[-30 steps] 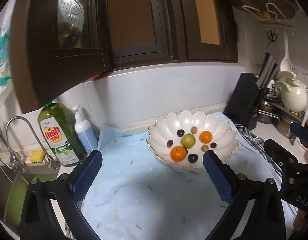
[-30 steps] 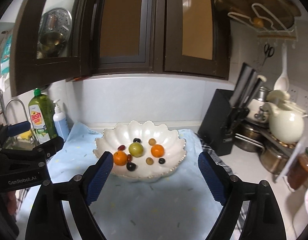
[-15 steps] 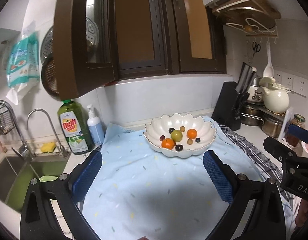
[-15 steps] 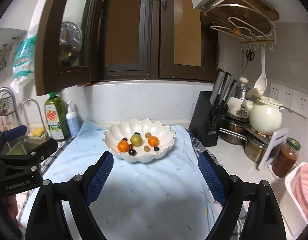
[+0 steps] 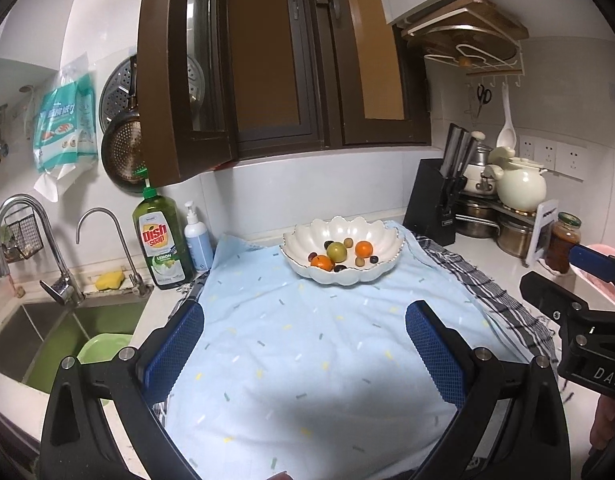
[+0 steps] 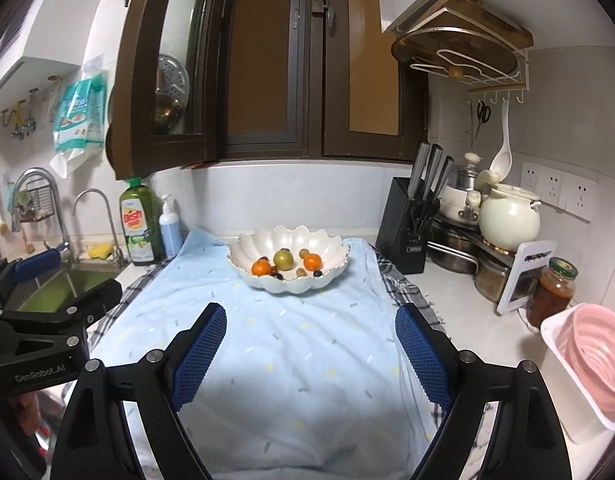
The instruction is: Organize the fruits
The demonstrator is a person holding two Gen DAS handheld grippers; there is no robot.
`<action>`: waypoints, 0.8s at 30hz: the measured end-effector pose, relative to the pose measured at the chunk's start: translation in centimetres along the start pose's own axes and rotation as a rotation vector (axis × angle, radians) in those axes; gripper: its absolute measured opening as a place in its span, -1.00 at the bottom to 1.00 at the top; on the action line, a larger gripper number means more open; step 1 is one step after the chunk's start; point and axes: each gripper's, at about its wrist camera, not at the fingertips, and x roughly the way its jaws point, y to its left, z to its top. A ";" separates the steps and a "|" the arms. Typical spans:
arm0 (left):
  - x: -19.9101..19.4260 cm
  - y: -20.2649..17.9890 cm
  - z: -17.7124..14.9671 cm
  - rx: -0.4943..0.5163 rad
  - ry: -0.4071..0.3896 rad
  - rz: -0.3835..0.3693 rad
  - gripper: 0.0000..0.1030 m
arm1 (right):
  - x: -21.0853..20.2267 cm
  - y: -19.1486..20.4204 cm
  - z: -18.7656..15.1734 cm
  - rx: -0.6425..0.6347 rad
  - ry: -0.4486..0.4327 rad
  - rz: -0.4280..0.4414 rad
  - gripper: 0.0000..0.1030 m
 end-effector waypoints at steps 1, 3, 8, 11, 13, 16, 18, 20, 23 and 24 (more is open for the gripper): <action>-0.5 -0.1 -0.2 0.004 -0.002 0.001 1.00 | -0.4 0.0 -0.1 0.000 -0.001 0.005 0.70; -1.3 -0.2 -0.5 0.014 -0.008 0.002 1.00 | -1.1 -0.1 -0.4 -0.002 -0.001 0.008 0.70; -3.0 -0.4 -1.2 0.023 -0.014 0.018 1.00 | -2.3 -0.1 -1.0 -0.004 0.001 0.006 0.70; -3.5 -0.4 -1.4 0.021 -0.011 0.021 1.00 | -3.0 0.0 -1.3 -0.017 0.001 0.004 0.70; -3.8 -0.5 -1.5 0.014 -0.007 0.015 1.00 | -3.4 0.0 -1.5 -0.023 -0.003 0.003 0.70; -4.3 -0.7 -1.7 0.011 -0.004 0.007 1.00 | -3.9 -0.1 -1.7 -0.025 -0.001 0.004 0.70; -4.5 -0.9 -1.8 0.012 -0.004 0.002 1.00 | -4.2 -0.3 -1.8 -0.023 0.003 0.000 0.70; -4.7 -1.1 -1.8 0.016 -0.005 0.000 1.00 | -4.6 -0.4 -2.0 -0.017 0.002 0.001 0.70; -5.0 -1.3 -1.7 0.018 -0.010 -0.010 1.00 | -4.9 -0.6 -2.1 -0.013 0.001 -0.002 0.70; -5.0 -1.3 -1.7 0.018 -0.013 -0.012 1.00 | -5.0 -0.7 -2.1 -0.013 0.000 -0.004 0.70</action>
